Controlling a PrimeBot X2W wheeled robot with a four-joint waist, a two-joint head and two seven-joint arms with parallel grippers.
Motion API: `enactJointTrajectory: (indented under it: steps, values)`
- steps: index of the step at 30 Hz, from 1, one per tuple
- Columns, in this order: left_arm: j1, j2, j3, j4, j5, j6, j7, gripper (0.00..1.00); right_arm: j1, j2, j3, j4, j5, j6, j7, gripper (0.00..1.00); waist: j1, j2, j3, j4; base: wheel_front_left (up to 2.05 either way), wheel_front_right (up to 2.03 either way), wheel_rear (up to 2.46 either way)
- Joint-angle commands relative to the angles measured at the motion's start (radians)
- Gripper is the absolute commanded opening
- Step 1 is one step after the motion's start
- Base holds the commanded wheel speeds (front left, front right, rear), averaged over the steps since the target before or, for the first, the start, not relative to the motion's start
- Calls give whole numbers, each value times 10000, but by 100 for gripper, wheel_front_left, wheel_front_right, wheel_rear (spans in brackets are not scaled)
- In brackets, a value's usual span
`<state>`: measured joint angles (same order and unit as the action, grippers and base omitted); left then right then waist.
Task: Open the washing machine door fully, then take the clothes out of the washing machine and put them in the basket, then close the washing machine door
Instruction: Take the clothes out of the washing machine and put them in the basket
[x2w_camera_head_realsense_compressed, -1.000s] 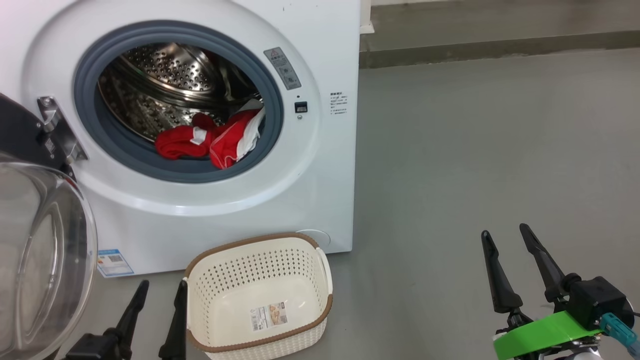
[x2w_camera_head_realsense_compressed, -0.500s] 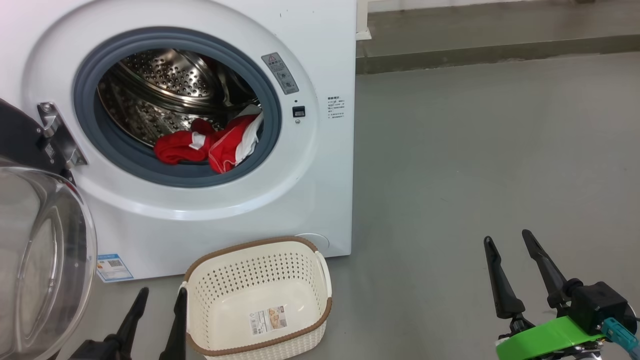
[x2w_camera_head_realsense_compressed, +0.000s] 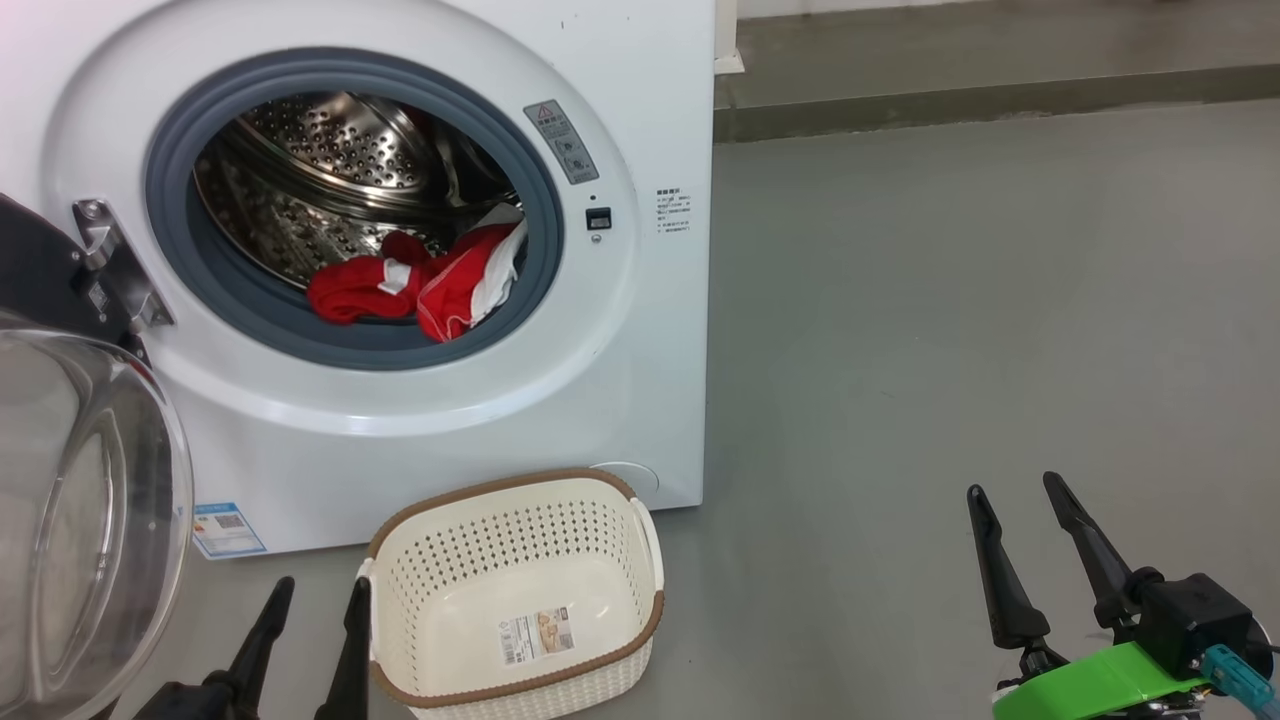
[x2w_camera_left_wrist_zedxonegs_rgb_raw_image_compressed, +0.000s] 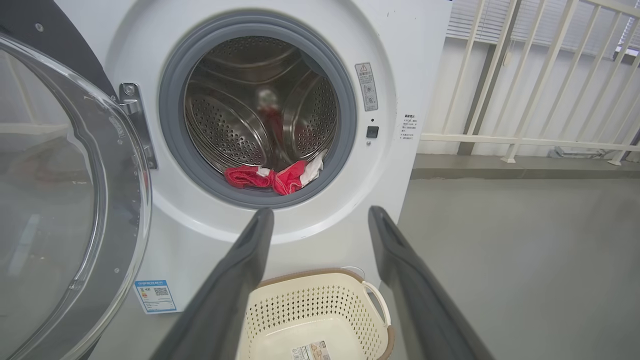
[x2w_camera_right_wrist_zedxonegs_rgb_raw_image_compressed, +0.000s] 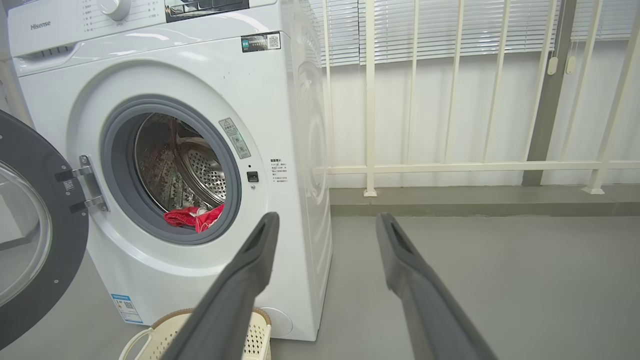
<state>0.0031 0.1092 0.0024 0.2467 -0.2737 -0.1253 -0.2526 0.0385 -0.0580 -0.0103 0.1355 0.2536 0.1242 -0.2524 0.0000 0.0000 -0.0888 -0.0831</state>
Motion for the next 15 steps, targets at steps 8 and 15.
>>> enactJointTrajectory:
  steps: [8,15]
  values:
    - [-412,157,436,-60,429,-21,-91,100,-320,-128,276,-198,80,65,-94,100,0,0,48,-20,50,-50,0]
    - [-465,53,551,-59,517,-25,-91,100,-340,-129,322,-168,95,65,-94,100,0,0,109,-37,152,-152,0]
